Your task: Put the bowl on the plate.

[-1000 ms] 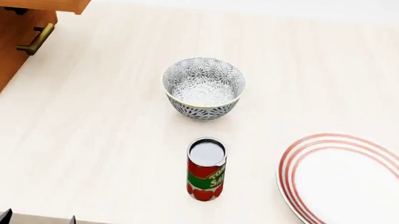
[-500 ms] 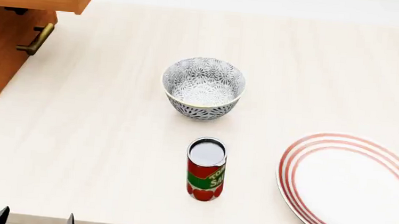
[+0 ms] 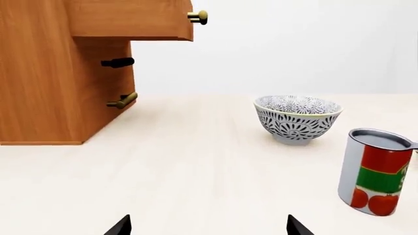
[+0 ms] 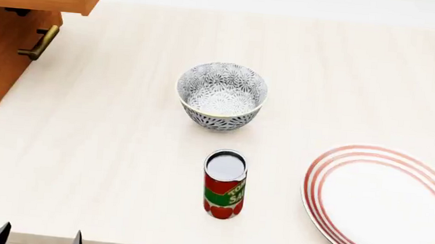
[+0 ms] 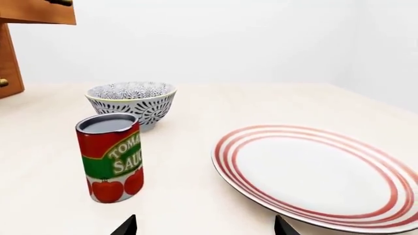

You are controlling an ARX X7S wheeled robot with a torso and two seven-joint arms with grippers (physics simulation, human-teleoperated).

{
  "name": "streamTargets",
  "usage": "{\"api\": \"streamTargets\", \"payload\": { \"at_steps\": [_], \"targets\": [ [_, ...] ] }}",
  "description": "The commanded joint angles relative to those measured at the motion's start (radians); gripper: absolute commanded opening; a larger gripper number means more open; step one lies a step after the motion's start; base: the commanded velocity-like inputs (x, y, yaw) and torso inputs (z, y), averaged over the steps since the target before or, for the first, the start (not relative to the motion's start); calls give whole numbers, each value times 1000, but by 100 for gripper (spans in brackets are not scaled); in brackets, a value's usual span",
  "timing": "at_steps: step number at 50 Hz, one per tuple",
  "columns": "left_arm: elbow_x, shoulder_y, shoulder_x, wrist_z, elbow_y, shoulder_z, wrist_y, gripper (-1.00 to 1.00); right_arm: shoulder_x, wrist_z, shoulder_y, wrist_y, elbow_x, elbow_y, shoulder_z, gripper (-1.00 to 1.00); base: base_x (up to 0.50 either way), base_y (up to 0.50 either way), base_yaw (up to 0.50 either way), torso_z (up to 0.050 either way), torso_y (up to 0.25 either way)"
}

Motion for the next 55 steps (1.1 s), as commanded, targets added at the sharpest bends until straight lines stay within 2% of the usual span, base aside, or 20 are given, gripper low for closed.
{"api": "streamTargets", "payload": {
  "at_steps": [1, 2, 3, 24, 30, 48, 55],
  "targets": [
    [25, 0, -9, -38, 4, 20, 10, 100, 14, 16, -8, 1, 8, -22, -10, 100, 0, 0, 0, 0, 0],
    [25, 0, -9, -38, 4, 20, 10, 100, 14, 16, -8, 1, 8, -22, -10, 100, 0, 0, 0, 0, 0],
    [107, 9, 91, 82, 8, -90, 5, 100, -22, -24, -5, -10, -27, 28, 27, 100, 0, 0, 0, 0, 0],
    [70, 12, 38, 16, 54, -30, -53, 100, 11, -8, -14, 16, -11, -39, -9, 100, 0, 0, 0, 0, 0],
    [60, 7, 28, 6, 124, -22, -95, 100, 27, -6, -14, 38, -16, -96, -20, 100, 0, 0, 0, 0, 0],
    [49, -43, 7, -27, 212, -9, -78, 100, 99, 13, 27, 135, -16, -299, 17, 100, 0, 0, 0, 0, 0],
    [48, -78, 3, -46, 171, -5, -65, 100, 124, -11, 96, 177, 0, -264, 17, 100, 0, 0, 0, 0, 0]
  ]
}}
